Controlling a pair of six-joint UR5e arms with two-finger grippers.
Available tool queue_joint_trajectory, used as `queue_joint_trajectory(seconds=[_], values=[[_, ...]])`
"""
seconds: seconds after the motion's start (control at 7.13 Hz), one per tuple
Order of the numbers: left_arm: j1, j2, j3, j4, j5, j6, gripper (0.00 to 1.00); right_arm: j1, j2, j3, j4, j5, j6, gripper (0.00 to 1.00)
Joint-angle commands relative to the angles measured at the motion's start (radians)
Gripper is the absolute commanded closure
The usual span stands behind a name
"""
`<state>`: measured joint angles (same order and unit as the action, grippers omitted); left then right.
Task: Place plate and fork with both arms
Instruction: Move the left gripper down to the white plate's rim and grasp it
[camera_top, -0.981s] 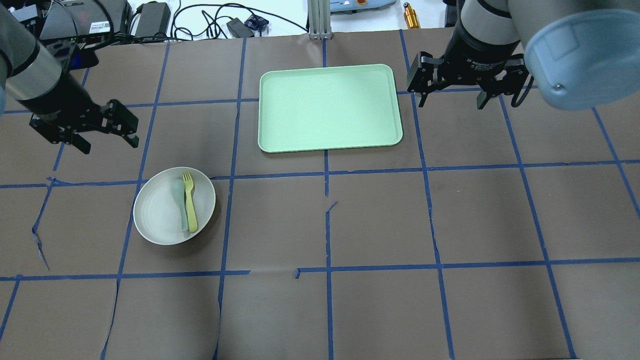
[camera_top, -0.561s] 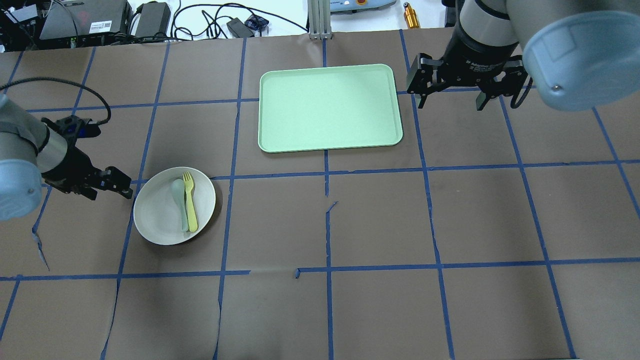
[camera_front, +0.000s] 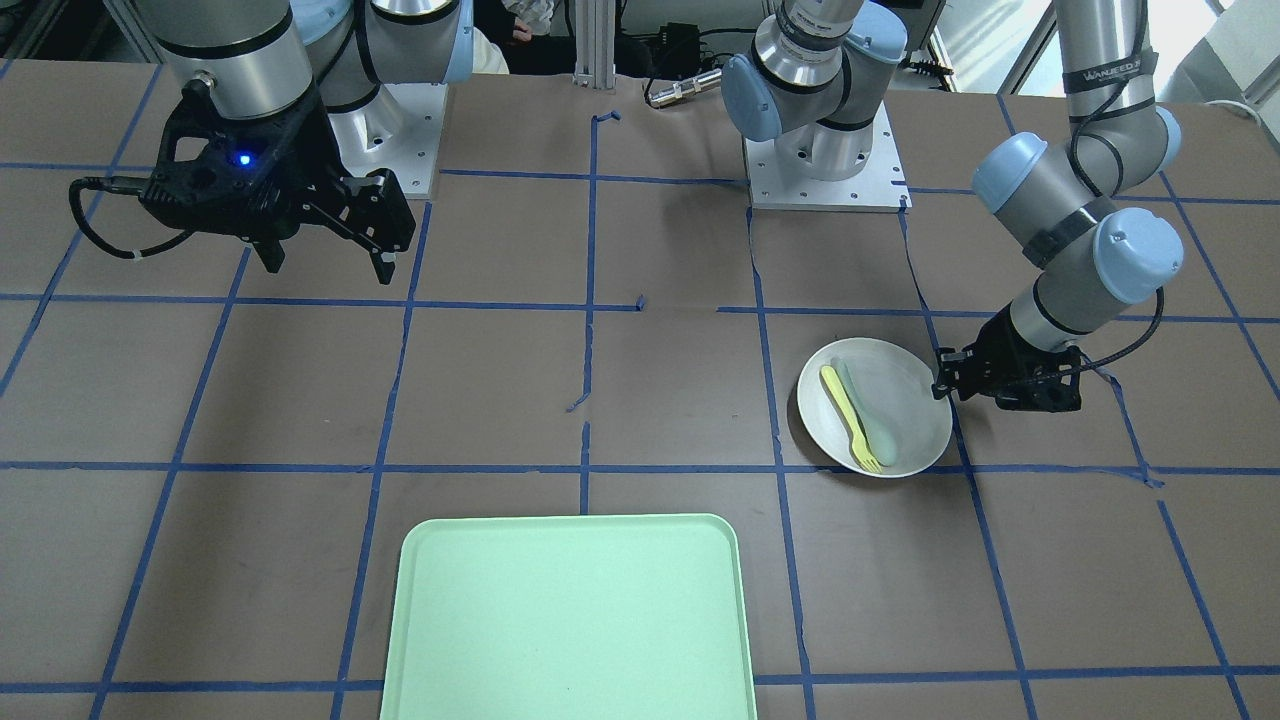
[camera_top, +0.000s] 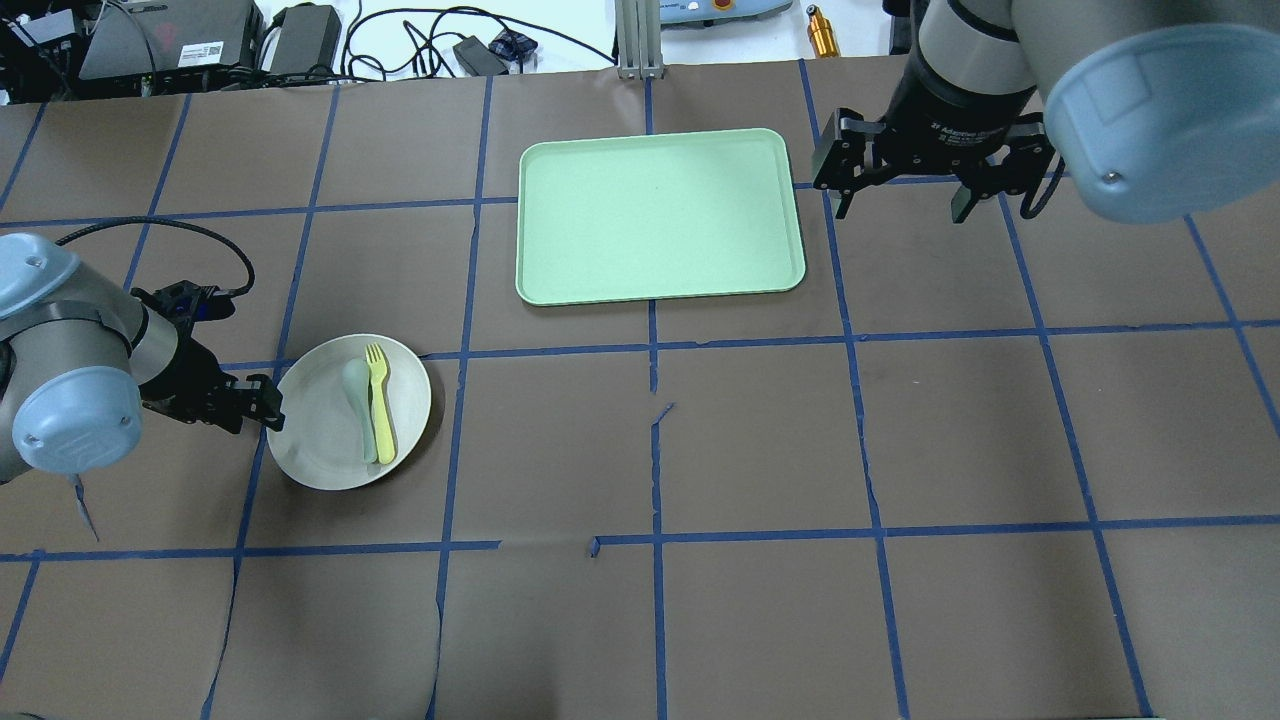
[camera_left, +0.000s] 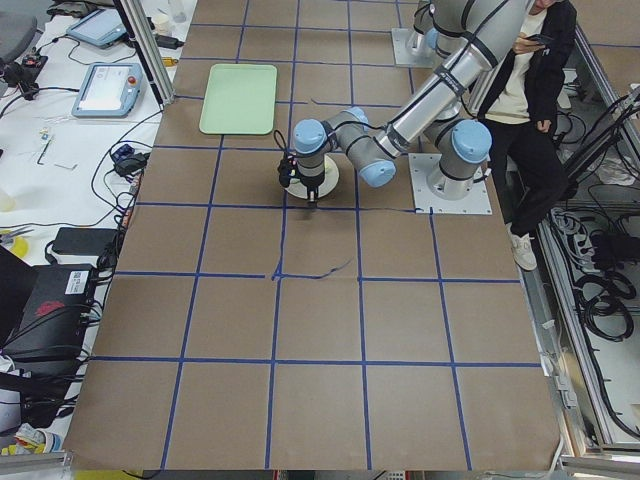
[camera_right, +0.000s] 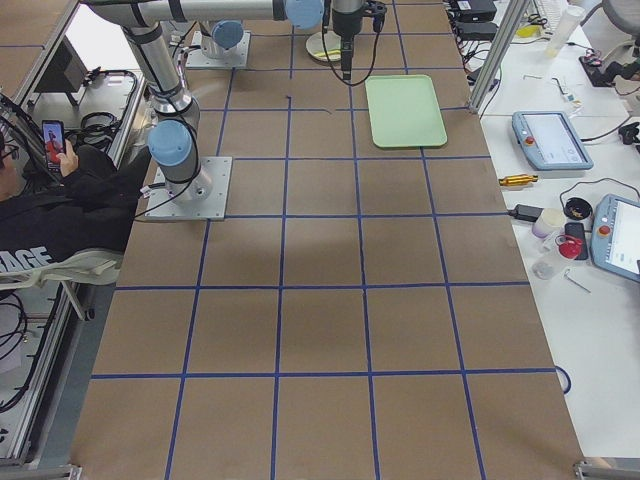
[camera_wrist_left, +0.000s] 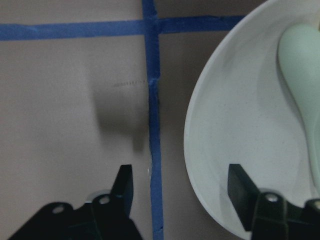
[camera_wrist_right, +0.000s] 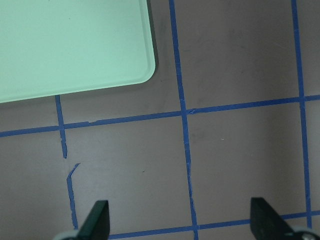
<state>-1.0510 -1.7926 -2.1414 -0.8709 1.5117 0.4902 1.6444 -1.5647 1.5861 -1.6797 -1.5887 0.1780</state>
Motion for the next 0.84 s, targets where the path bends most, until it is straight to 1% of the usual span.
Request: queue_joint_trajectory(seconds=[0.0,0.14,0.28,0.42,0.56,0.7], values=[[0.000,-0.010,-0.003,0.003,-0.043,-0.013,1.00,0.000,0.000,0.000,0.000,-0.001,-0.002,0.00],[0.002,-0.008,0.015,-0.002,-0.044,-0.004,1.00,0.000,0.000,0.000,0.000,-0.001,0.000,0.00],[0.002,-0.007,0.075,-0.075,-0.045,-0.002,1.00,0.000,0.000,0.000,0.000,-0.001,-0.002,0.00],[-0.004,-0.011,0.181,-0.259,-0.156,-0.011,1.00,0.000,0.000,0.000,0.000,-0.001,0.000,0.00],[-0.010,-0.030,0.277,-0.390,-0.273,-0.040,1.00,0.000,0.002,0.000,0.000,-0.001,0.000,0.00],[-0.062,-0.066,0.323,-0.381,-0.365,-0.094,1.00,0.000,0.002,0.002,0.000,-0.001,0.000,0.00]])
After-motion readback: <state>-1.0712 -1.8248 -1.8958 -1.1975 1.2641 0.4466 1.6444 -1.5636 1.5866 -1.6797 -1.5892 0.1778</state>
